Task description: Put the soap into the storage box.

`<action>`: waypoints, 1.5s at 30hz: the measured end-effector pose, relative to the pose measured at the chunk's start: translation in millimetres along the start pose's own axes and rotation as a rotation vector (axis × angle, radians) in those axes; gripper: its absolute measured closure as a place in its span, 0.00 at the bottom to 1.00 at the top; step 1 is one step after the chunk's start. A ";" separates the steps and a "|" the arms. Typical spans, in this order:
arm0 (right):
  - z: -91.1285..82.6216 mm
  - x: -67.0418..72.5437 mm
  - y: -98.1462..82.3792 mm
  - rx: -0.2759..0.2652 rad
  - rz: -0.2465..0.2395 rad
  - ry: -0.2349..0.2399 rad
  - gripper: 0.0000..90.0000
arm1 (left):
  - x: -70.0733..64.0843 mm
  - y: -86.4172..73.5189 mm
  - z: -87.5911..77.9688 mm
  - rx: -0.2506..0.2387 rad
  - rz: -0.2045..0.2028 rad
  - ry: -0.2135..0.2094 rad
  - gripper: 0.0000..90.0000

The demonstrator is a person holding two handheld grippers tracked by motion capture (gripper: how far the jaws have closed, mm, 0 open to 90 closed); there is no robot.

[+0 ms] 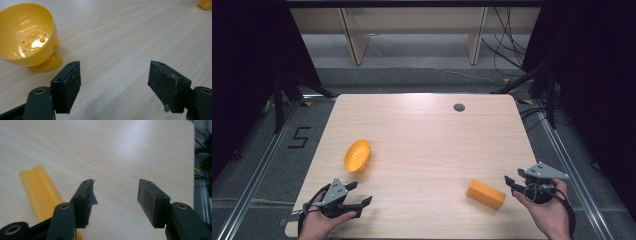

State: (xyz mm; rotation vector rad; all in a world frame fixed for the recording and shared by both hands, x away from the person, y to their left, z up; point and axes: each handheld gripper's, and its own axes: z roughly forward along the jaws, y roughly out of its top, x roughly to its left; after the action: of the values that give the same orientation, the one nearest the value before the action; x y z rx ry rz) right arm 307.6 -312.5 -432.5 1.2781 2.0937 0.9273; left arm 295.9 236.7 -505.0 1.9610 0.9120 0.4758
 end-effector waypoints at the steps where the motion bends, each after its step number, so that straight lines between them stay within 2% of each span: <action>1: -2.2 0.5 3.9 0.006 -0.019 0.021 0.53 | -0.8 -0.3 0.5 -0.001 -0.018 -0.004 0.29; 2: -3.9 0.5 7.9 0.010 -0.058 0.046 0.52 | -0.5 -0.4 0.6 0.003 -0.010 0.000 0.29; 3: -3.9 0.5 7.9 0.010 -0.058 0.046 0.52 | -0.5 -0.4 0.6 0.003 -0.010 0.000 0.29; 4: -8.3 3.1 16.9 0.063 -0.116 0.112 0.50 | -2.2 -0.7 1.6 -0.012 -0.025 -0.006 0.29; 5: -8.3 3.1 16.9 0.063 -0.116 0.112 0.50 | -1.6 -0.7 0.9 -0.005 -0.013 -0.003 0.29; 6: -10.5 5.3 21.3 0.110 -0.144 0.148 0.49 | -2.7 -0.9 1.2 -0.018 -0.019 -0.005 0.29; 7: -9.1 11.6 29.6 0.195 -0.227 0.218 0.43 | -2.9 -1.1 1.1 -0.021 -0.021 -0.005 0.29; 9: -5.1 15.4 35.9 0.274 -0.313 0.251 0.41 | -1.8 -1.1 -0.1 -0.021 -0.005 -0.006 0.29; 12: 7.0 21.6 44.1 0.372 -0.404 0.274 0.37 | -2.3 -1.1 -0.1 -0.028 -0.018 -0.006 0.29; 14: 13.9 26.3 48.1 0.421 -0.424 0.280 0.35 | -1.7 -1.2 -0.6 -0.021 -0.011 -0.003 0.29; 15: 13.9 26.3 48.1 0.421 -0.424 0.280 0.35 | -1.7 -1.2 -0.6 -0.021 -0.011 -0.003 0.29; 16: 21.7 28.7 50.8 0.452 -0.459 0.296 0.35 | -1.6 -1.3 -0.6 -0.021 -0.010 -0.004 0.29; 17: 25.5 30.8 51.1 0.475 -0.476 0.299 0.35 | -1.5 -1.5 -0.6 -0.020 -0.010 -0.003 0.29; 18: 25.5 30.8 51.1 0.475 -0.476 0.299 0.35 | -1.5 -1.5 -0.6 -0.020 -0.010 -0.003 0.29; 20: 31.9 34.2 51.4 0.531 -0.511 0.311 0.34 | -1.5 -1.5 -0.8 -0.023 -0.011 -0.004 0.29; 21: 37.3 38.6 50.7 0.571 -0.528 0.334 0.34 | -2.2 -1.5 -0.5 -0.032 -0.016 0.001 0.29; 23: 40.0 40.5 50.5 0.581 -0.535 0.346 0.36 | -2.2 -1.2 -0.9 -0.030 -0.014 0.000 0.29; 25: 48.4 45.0 48.3 0.640 -0.569 0.362 0.43 | -2.5 -1.4 -0.5 -0.029 -0.006 -0.003 0.29; 26: 48.4 45.0 48.3 0.640 -0.569 0.362 0.43 | -2.5 -1.4 -0.5 -0.029 -0.006 -0.003 0.29; 27: 51.1 46.6 47.1 0.662 -0.577 0.364 0.46 | -2.4 -1.4 -0.8 -0.027 -0.002 0.001 0.29; 28: 58.0 48.0 44.0 0.674 -0.608 0.377 0.52 | -2.4 -1.3 -0.9 -0.030 0.000 -0.004 0.29; 30: 59.9 49.2 42.4 0.686 -0.606 0.373 0.55 | -1.6 -1.0 -1.3 -0.031 0.012 -0.002 0.29; 31: 62.5 51.1 40.4 0.711 -0.598 0.359 0.65 | -1.6 -1.1 -1.3 -0.030 0.009 -0.004 0.30; 33: 65.1 50.8 40.9 0.710 -0.618 0.378 0.66 | -2.2 -1.4 -0.8 -0.030 -0.002 -0.004 0.30; 36: 64.6 51.3 41.9 0.716 -0.617 0.374 0.68 | -2.1 -1.4 -0.5 -0.025 0.002 -0.005 0.30; 37: 66.1 50.7 43.0 0.705 -0.669 0.378 0.69 | -2.3 -1.3 -0.4 -0.026 0.002 -0.005 0.30; 38: 65.9 51.3 44.3 0.724 -0.679 0.366 0.69 | -3.3 -1.3 0.2 -0.035 -0.007 -0.010 0.30; 39: 65.5 52.4 45.6 0.728 -0.695 0.369 0.69 | -2.7 -0.8 -0.9 -0.028 0.015 -0.005 0.30; 40: 65.4 53.7 46.8 0.727 -0.716 0.376 0.69 | -3.0 -0.8 -1.0 -0.030 0.012 -0.005 0.30; 41: 65.4 53.7 46.8 0.727 -0.716 0.376 0.69 | -3.0 -0.8 -1.0 -0.030 0.012 -0.005 0.30; 42: 65.5 56.5 50.3 0.726 -0.744 0.391 0.69 | -3.0 -0.8 -0.8 -0.032 0.006 -0.011 0.30; 43: 65.2 58.2 52.4 0.718 -0.752 0.404 0.69 | -2.5 -0.6 -0.8 -0.026 0.015 -0.008 0.30; 44: 64.4 60.4 54.3 0.707 -0.763 0.410 0.69 | -3.8 -0.7 -0.3 -0.042 0.003 -0.022 0.30; 45: 66.3 60.5 57.1 0.671 -0.806 0.447 0.69 | -4.4 -0.6 -0.2 -0.046 0.005 -0.032 0.30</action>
State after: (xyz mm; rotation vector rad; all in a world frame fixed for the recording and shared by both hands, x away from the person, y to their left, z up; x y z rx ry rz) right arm 361.0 -220.6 -435.2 0.3427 3.0528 0.1363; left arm 292.7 233.7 -505.4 1.9247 0.8688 0.4636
